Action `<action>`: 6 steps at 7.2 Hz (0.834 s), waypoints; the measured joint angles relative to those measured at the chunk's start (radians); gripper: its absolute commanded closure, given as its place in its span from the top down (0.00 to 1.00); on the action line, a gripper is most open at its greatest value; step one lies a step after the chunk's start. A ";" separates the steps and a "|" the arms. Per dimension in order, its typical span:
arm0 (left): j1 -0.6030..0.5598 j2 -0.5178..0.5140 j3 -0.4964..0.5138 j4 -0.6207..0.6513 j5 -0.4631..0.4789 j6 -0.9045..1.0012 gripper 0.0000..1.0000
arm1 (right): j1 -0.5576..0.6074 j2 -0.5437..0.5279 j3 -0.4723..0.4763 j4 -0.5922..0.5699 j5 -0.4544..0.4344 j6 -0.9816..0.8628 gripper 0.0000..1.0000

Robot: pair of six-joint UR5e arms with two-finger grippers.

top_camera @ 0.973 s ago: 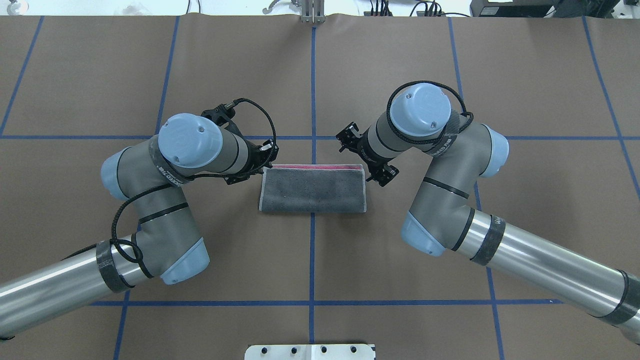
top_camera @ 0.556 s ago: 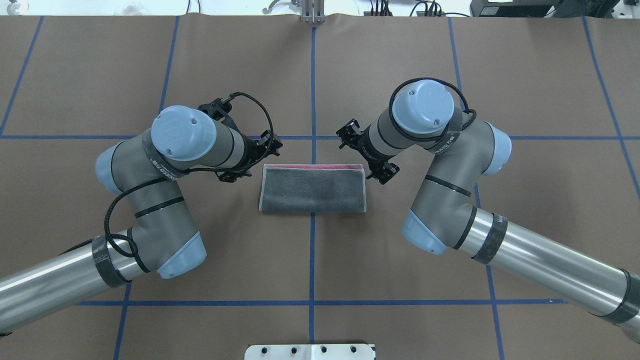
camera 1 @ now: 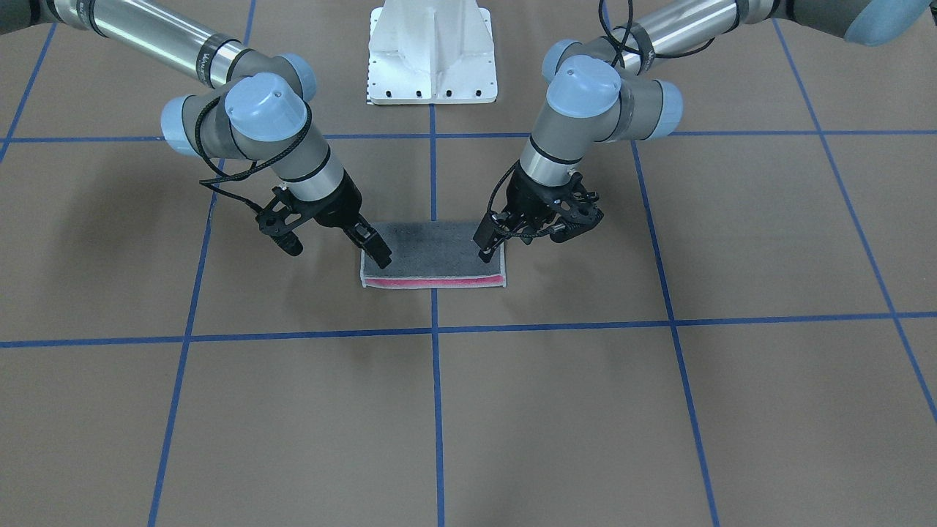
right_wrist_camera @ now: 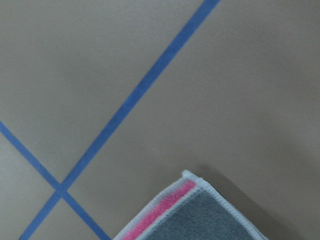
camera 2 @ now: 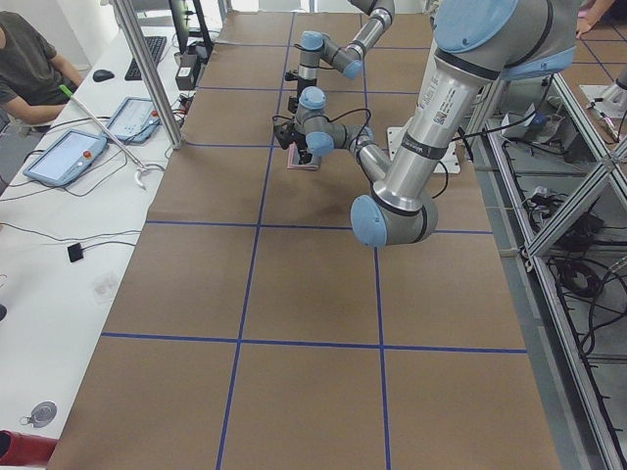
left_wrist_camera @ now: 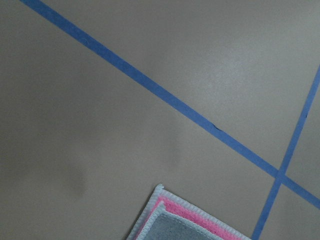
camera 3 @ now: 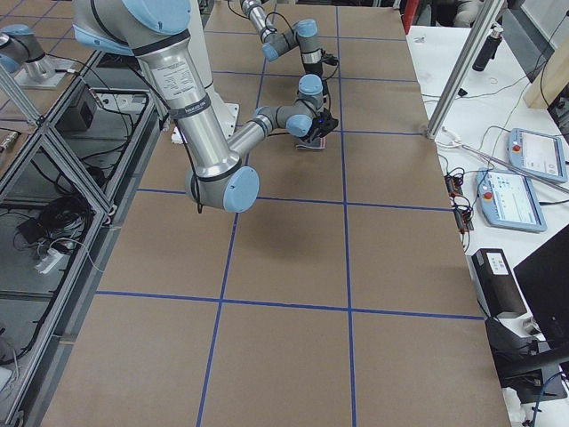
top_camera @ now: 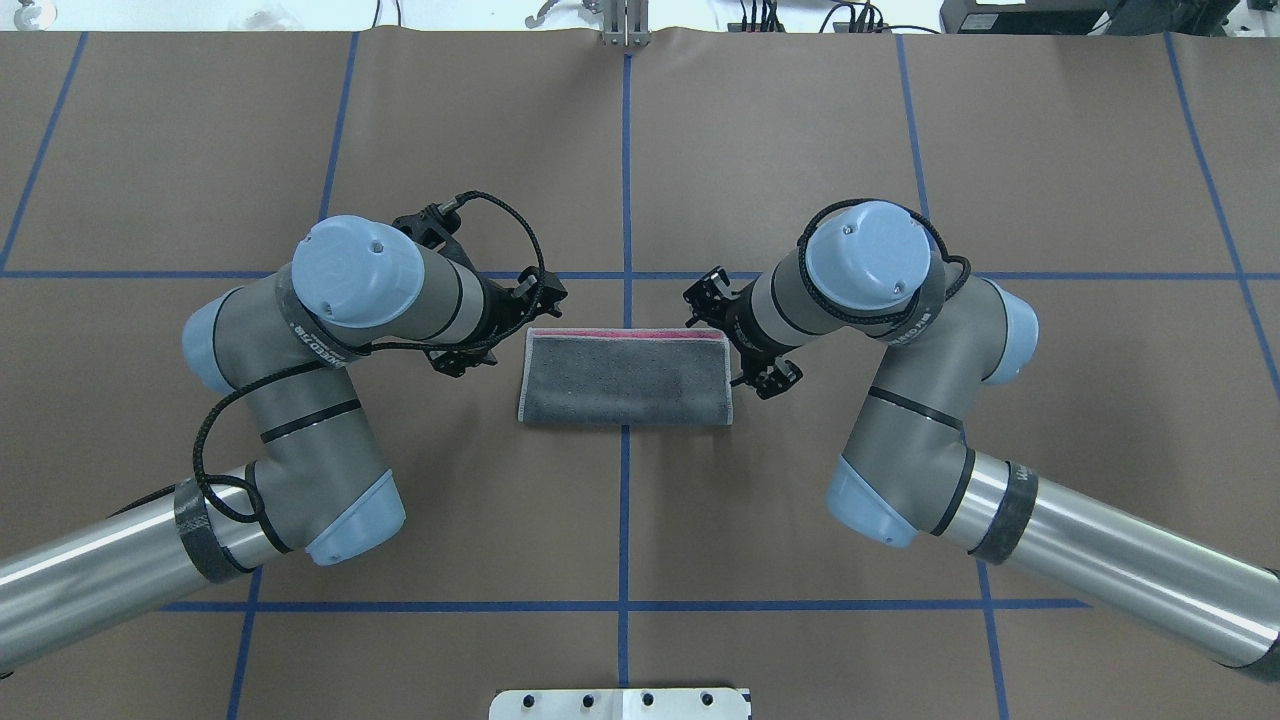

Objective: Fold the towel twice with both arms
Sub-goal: 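Move the right gripper to the folded towel's end nearest it and grasp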

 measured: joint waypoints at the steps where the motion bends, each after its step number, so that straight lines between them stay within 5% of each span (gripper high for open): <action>1: 0.000 -0.001 -0.001 0.000 -0.004 -0.001 0.99 | -0.016 -0.011 0.005 0.001 -0.002 0.019 0.73; 4: -0.001 -0.002 -0.001 0.001 -0.006 -0.003 0.99 | -0.035 -0.036 0.020 -0.008 -0.001 0.039 0.69; 5: -0.001 -0.002 -0.002 0.001 -0.006 -0.004 0.99 | -0.040 -0.042 0.022 -0.009 -0.001 0.040 0.62; 6: -0.002 -0.002 -0.004 0.002 -0.006 -0.005 0.99 | -0.045 -0.047 0.024 -0.010 -0.003 0.041 0.41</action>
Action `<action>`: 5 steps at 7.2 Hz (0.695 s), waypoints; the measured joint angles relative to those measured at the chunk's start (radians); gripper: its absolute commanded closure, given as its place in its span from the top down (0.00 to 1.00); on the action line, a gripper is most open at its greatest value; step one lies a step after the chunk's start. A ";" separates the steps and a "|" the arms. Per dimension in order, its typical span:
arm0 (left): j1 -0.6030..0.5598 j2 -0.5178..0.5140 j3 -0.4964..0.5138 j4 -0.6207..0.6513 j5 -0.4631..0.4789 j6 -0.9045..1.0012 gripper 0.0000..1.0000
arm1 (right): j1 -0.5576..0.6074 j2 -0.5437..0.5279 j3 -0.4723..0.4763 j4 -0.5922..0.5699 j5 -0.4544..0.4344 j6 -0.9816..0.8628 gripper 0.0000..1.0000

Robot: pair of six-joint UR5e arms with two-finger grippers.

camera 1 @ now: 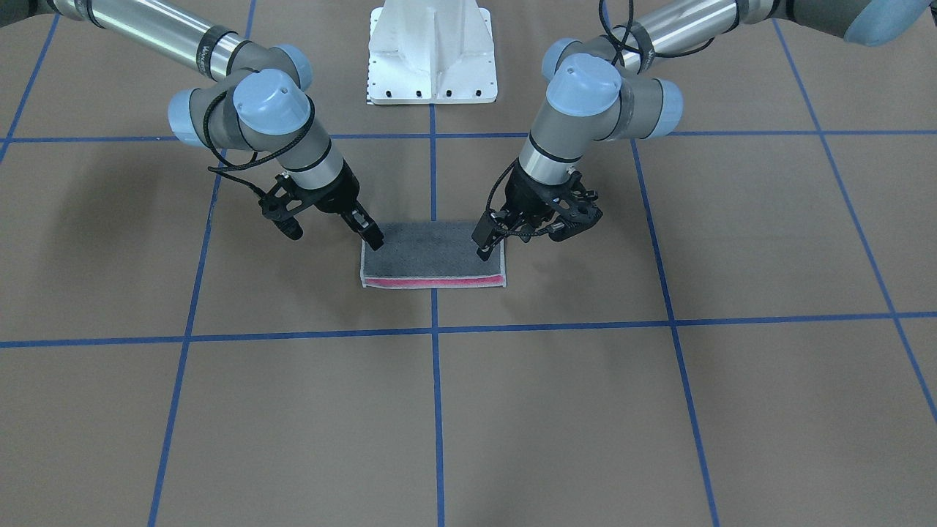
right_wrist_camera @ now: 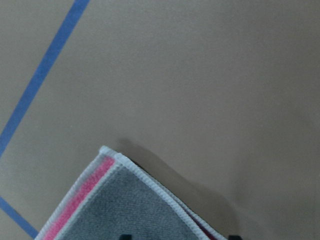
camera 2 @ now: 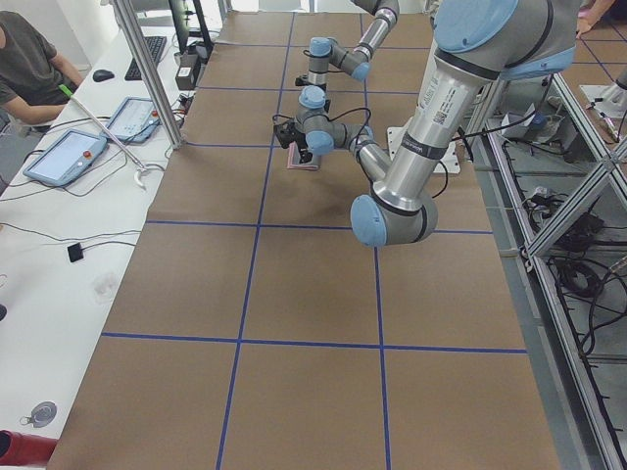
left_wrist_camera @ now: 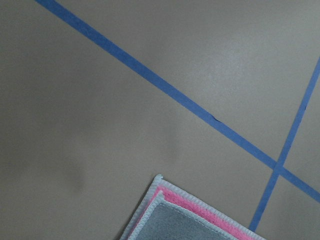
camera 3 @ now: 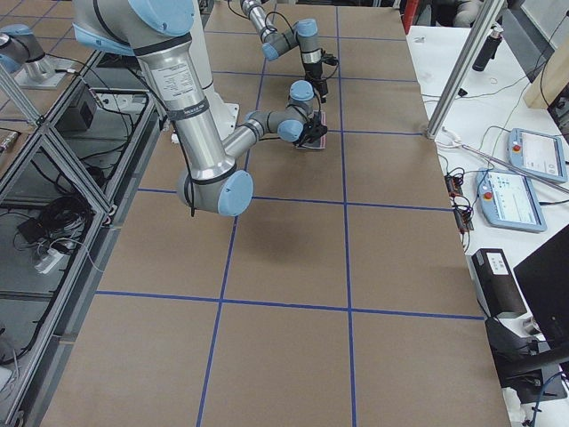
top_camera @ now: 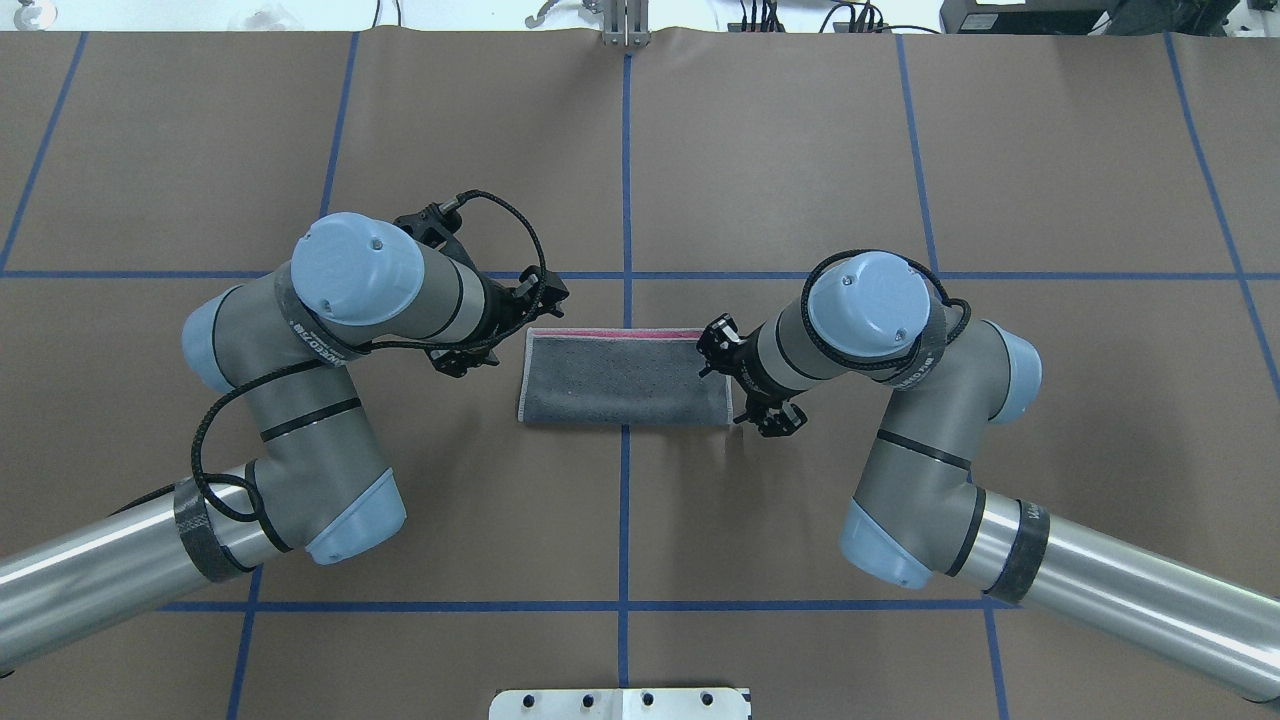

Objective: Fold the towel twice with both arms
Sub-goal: 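Move the right gripper to the folded towel's end nearest it and grasp, then drag the towel end toward the robot with the right gripper, then release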

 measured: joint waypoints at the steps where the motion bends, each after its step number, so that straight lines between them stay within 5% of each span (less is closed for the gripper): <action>1: 0.000 0.000 -0.003 0.000 0.000 -0.001 0.99 | -0.004 -0.004 0.003 0.000 -0.001 0.004 0.14; 2: -0.001 0.000 -0.004 0.000 0.000 -0.001 0.99 | -0.007 -0.006 0.005 0.000 -0.003 0.011 0.00; 5: 0.000 0.000 -0.004 0.000 0.000 -0.001 0.99 | -0.020 -0.010 0.018 0.003 -0.020 0.014 0.00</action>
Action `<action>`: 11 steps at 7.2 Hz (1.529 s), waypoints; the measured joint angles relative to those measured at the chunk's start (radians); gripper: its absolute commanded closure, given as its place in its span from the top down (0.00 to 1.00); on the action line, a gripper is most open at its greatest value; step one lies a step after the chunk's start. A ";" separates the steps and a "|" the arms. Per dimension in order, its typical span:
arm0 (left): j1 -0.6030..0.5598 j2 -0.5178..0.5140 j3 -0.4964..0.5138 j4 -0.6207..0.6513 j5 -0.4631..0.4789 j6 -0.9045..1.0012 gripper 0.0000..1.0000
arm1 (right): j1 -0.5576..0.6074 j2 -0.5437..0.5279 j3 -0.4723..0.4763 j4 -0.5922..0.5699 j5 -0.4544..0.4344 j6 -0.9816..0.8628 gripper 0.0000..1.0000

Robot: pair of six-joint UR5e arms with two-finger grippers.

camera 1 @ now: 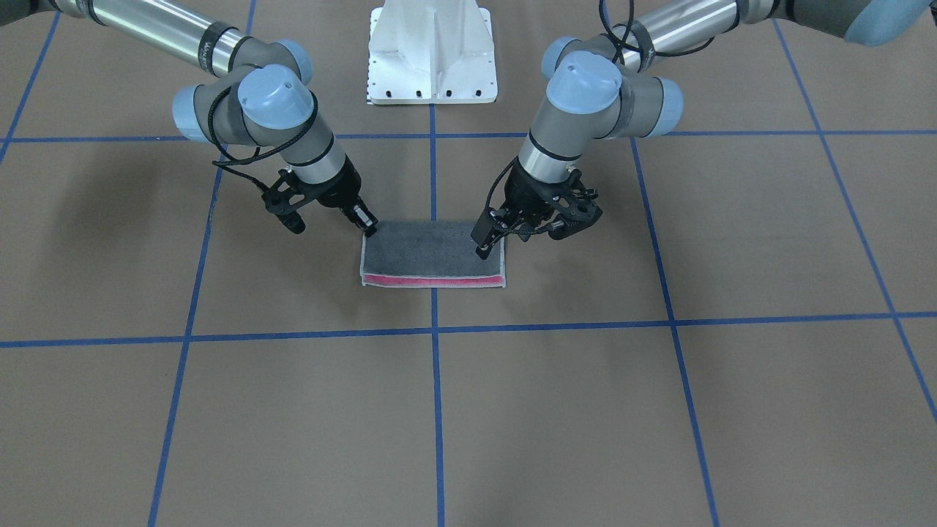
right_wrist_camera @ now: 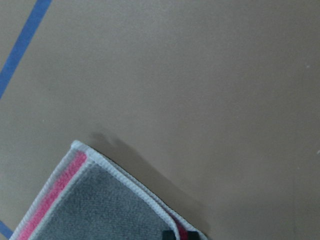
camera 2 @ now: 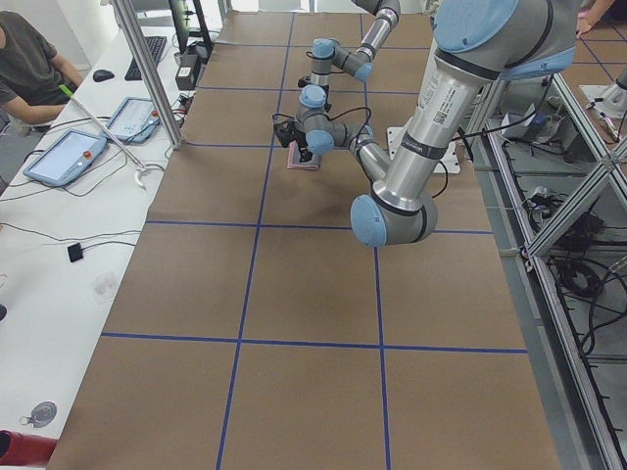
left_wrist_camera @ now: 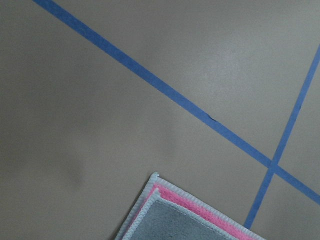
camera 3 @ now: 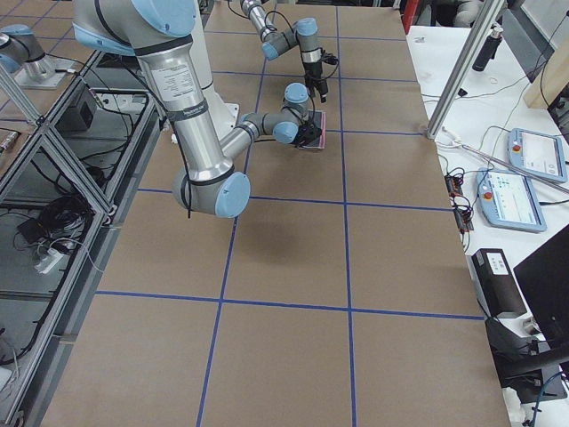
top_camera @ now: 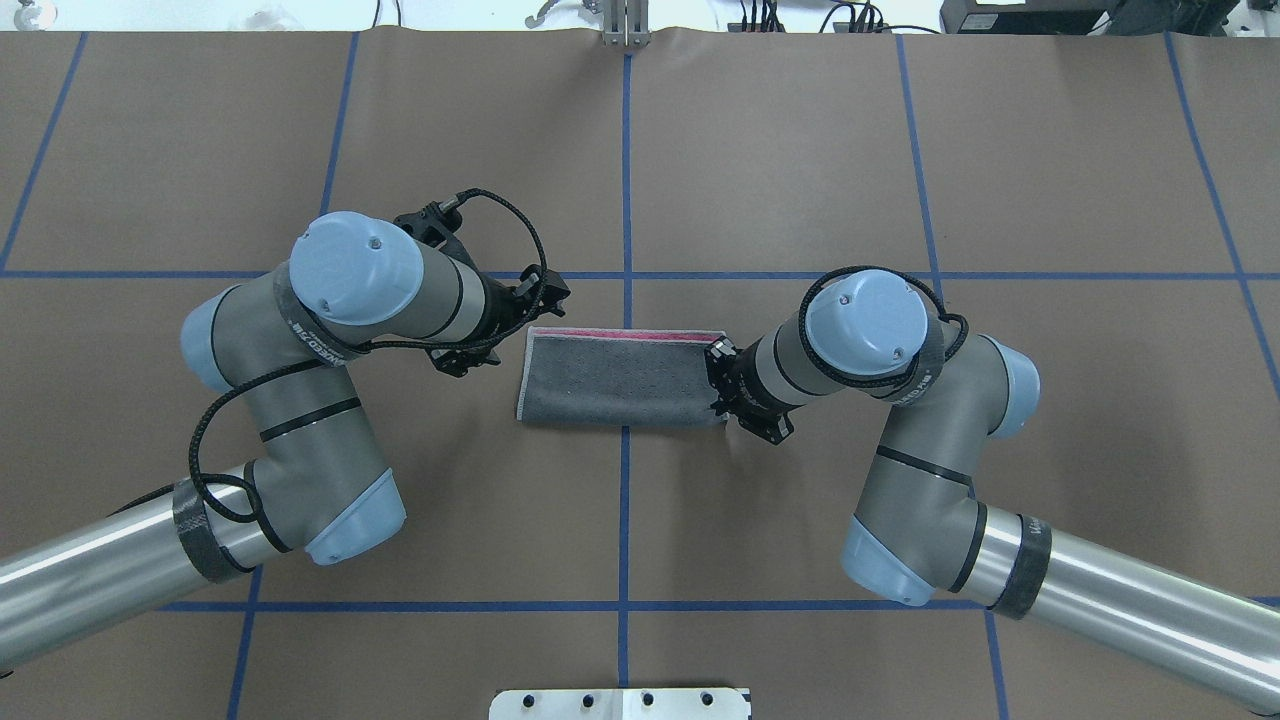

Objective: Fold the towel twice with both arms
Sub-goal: 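Drag the towel end toward the robot with the right gripper, then release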

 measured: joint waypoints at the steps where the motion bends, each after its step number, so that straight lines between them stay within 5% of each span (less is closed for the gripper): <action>1: 0.000 0.000 -0.001 0.000 0.000 0.000 0.99 | -0.004 -0.005 0.018 0.000 0.000 0.000 0.00; 5: -0.001 0.009 -0.039 0.004 -0.001 0.000 0.99 | -0.092 -0.013 0.142 -0.082 0.015 0.062 0.00; 6: -0.001 0.010 -0.042 0.005 -0.001 -0.001 0.99 | -0.121 -0.008 0.169 -0.096 0.025 0.105 0.15; 7: -0.001 0.010 -0.044 0.006 -0.002 0.000 0.99 | -0.150 0.000 0.184 -0.101 0.032 0.128 0.98; 11: 0.007 0.029 -0.043 0.006 -0.008 0.002 0.89 | -0.130 0.012 0.198 -0.103 0.047 0.125 1.00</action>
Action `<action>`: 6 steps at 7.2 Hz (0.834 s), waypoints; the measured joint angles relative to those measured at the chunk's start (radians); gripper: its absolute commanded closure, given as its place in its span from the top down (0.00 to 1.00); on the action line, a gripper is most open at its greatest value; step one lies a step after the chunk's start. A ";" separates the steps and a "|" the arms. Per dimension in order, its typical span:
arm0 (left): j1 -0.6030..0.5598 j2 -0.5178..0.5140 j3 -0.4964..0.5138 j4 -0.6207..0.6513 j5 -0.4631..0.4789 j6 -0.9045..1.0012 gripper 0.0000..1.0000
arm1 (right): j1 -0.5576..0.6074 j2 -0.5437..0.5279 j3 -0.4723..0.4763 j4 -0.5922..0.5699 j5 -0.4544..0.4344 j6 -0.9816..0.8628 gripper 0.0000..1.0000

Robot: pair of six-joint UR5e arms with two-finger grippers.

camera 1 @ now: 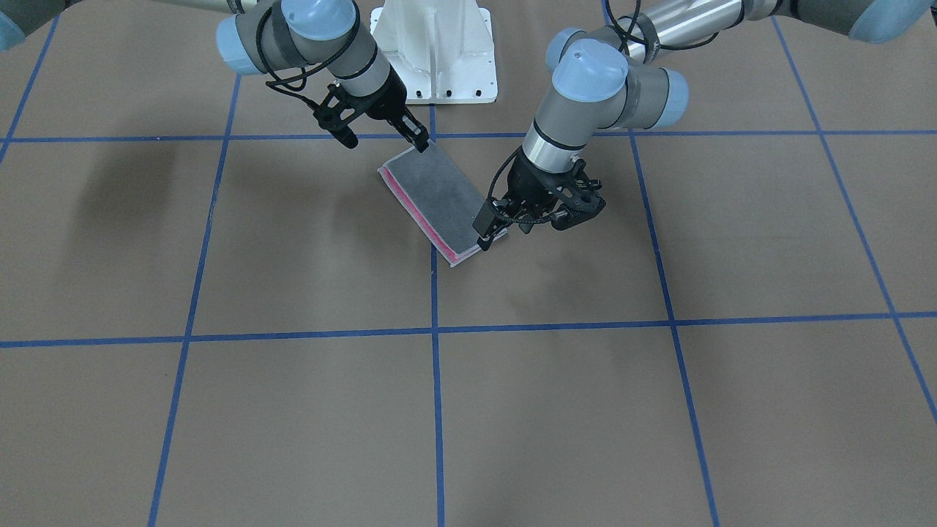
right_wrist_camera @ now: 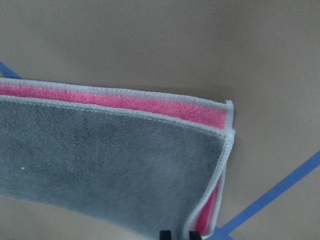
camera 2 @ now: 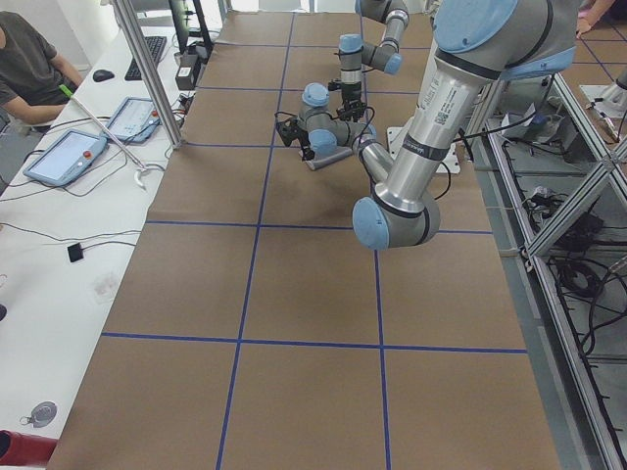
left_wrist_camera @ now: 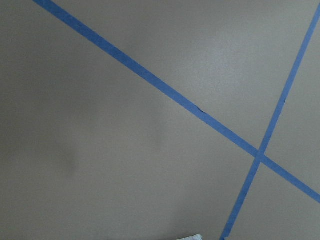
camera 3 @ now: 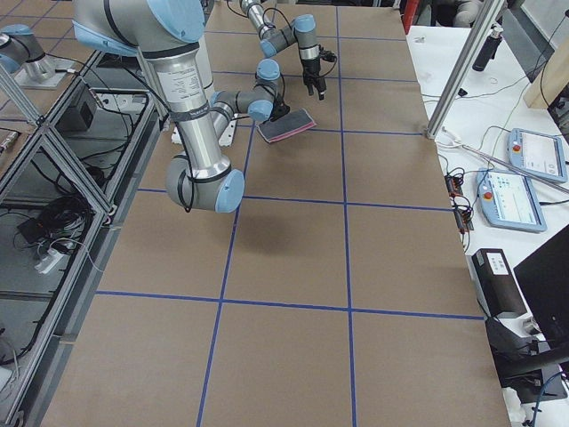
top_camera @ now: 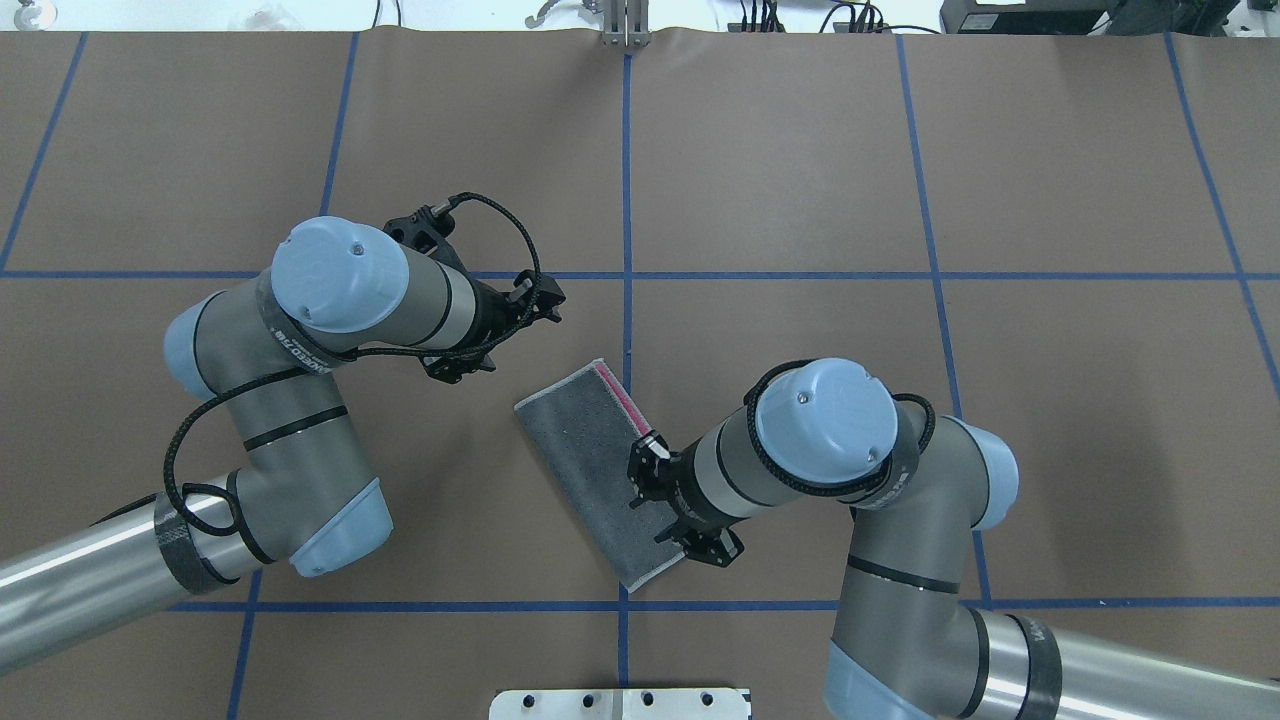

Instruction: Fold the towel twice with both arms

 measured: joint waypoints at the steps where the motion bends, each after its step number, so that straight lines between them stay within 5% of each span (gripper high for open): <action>1: 0.006 0.007 0.001 0.001 -0.004 0.003 0.80 | 0.047 -0.003 0.000 -0.001 0.018 -0.020 1.00; 2: 0.016 0.013 0.003 0.002 -0.003 0.008 0.71 | 0.093 -0.005 -0.002 -0.003 0.037 -0.047 1.00; 6: 0.060 0.036 -0.006 0.001 0.001 0.016 0.63 | 0.161 -0.007 -0.012 -0.007 0.060 -0.086 1.00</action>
